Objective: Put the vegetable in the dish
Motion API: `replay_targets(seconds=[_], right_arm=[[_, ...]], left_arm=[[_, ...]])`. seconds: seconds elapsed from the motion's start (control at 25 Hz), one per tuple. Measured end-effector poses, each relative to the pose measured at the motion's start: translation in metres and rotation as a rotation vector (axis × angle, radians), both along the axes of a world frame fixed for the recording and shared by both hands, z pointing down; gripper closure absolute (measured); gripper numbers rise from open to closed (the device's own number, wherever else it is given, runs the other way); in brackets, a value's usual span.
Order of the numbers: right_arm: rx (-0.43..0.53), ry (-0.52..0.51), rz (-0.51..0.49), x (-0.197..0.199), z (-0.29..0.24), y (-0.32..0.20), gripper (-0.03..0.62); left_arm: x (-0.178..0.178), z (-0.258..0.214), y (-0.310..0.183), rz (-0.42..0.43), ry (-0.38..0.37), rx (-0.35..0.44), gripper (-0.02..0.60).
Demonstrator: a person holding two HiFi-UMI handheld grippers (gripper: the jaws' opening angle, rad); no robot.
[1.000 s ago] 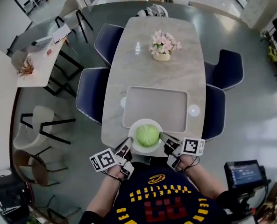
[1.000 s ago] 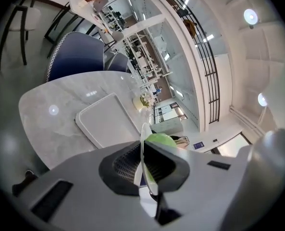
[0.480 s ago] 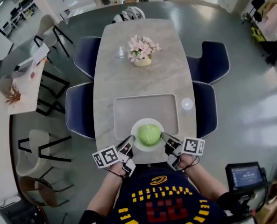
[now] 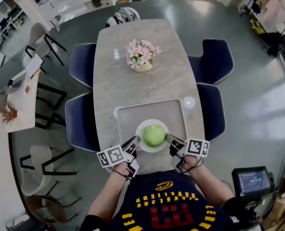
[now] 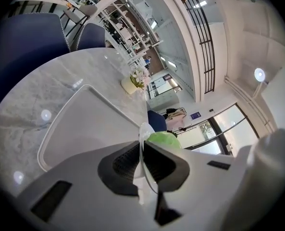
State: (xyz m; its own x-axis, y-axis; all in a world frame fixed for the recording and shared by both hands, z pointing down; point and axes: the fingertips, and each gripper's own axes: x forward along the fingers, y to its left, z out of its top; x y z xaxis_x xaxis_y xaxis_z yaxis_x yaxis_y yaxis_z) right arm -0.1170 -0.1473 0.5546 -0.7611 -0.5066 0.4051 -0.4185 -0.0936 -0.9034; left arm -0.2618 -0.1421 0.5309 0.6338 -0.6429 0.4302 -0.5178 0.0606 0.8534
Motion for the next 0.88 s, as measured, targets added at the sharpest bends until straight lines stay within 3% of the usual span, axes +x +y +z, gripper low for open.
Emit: replay_targets(seconds=[0.28,0.44,0.88], right_arm=[[0.048,0.040,-0.030,-0.006,0.019,-0.022,0.572],[0.021,0.069,-0.028,-0.001,0.035,-0.026,0.572],[0.009,0.124,-0.052,0.001,0.059,-0.050,0.572]], left_arm=[[-0.001,0.031,-0.021,0.051,-0.024,-0.040,0.560],[0.004,0.045,-0.027,0.072,-0.027,-0.061,0.560],[0.005,0.073,-0.047,0.059,-0.042,-0.083,0.558]])
